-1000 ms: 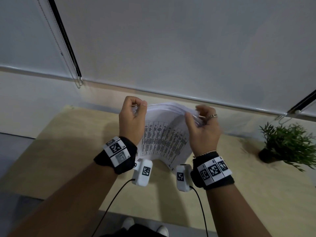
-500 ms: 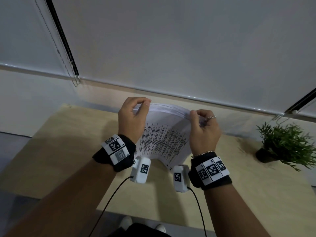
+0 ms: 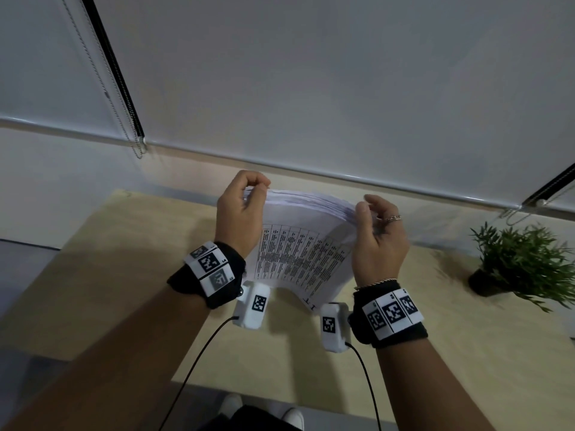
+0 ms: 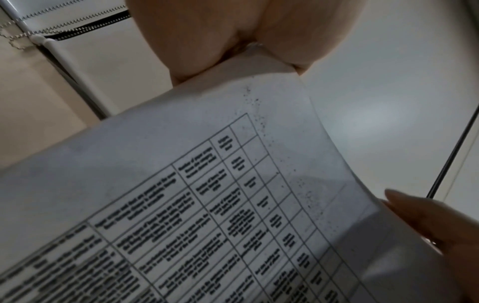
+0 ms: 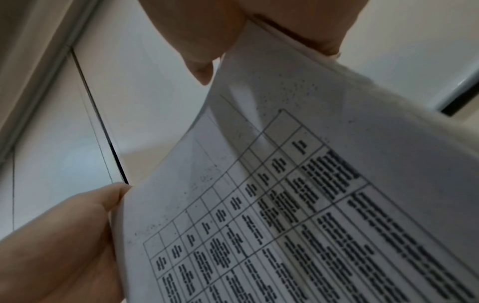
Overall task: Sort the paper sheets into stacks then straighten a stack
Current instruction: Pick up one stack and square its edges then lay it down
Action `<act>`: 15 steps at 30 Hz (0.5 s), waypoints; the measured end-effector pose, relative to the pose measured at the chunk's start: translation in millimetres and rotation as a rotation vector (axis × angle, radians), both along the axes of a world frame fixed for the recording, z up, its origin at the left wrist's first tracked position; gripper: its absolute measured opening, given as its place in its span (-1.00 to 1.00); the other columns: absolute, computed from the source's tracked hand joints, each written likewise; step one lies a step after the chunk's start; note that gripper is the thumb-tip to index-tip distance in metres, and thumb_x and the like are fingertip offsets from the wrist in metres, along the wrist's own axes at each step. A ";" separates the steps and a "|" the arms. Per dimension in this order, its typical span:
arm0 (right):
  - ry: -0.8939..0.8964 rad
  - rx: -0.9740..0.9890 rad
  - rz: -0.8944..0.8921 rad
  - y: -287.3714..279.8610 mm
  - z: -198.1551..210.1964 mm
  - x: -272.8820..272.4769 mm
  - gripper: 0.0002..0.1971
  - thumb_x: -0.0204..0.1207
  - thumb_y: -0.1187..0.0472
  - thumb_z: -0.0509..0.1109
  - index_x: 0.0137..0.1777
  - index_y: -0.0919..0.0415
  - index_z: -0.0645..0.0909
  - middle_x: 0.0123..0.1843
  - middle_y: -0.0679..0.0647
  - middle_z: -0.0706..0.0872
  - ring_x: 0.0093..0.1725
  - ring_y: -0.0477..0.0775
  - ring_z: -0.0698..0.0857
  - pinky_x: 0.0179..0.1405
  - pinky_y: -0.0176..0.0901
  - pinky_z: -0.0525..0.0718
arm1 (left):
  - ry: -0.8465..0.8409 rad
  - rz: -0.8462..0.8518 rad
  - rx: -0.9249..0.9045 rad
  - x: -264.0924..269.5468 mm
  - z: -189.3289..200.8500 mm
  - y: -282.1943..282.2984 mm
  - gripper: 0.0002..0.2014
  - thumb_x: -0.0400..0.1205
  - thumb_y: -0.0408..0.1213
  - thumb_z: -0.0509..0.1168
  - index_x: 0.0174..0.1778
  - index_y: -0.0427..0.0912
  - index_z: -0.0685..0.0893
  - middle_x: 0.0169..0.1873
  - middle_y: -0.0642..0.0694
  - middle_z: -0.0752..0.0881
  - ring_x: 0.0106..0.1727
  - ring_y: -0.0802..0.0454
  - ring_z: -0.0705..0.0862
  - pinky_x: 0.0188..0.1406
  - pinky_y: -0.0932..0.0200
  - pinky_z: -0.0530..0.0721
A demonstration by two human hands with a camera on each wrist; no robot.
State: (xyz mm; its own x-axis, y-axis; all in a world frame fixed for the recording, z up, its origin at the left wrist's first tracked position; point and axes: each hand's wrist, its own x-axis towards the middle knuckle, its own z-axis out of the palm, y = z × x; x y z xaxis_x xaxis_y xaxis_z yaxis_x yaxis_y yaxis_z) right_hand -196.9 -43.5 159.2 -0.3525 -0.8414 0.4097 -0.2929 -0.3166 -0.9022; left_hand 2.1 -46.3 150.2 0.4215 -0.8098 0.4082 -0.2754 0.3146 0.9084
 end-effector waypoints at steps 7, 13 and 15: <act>-0.056 0.031 -0.088 -6.4 -4.1 -4.1 -0.91 0.52 0.27 0.45 0.00 0.17 0.71 -0.23 -0.14 0.72 -0.25 -0.33 0.67 -0.08 -0.13 0.75 | -0.096 0.001 -0.029 0.9 -4.4 -3.1 -0.84 0.72 -0.26 0.26 -0.08 -0.15 0.73 -0.13 -0.03 0.74 -0.05 0.22 0.67 0.03 0.39 0.56; -0.087 0.055 0.140 -0.4 -17.0 -15.8 -0.25 0.29 0.25 0.69 0.44 0.08 0.41 -0.03 -0.03 0.74 -0.02 -0.07 0.79 0.09 -0.13 0.74 | -0.042 -0.118 -0.010 2.6 -1.9 -1.4 -0.64 0.51 0.07 0.46 0.10 -0.05 0.64 -0.01 0.01 0.69 0.04 0.19 0.67 0.14 0.30 0.61; -0.154 0.145 0.194 -1.2 -20.6 -22.5 -0.31 0.28 0.37 0.68 0.40 0.19 0.49 -0.07 -0.03 0.75 -0.12 -0.15 0.80 -0.03 -0.17 0.79 | -0.013 -0.224 0.070 8.4 -3.4 2.3 -0.50 0.40 -0.07 0.58 0.20 0.04 0.55 0.02 0.06 0.64 -0.01 0.20 0.68 0.08 0.21 0.68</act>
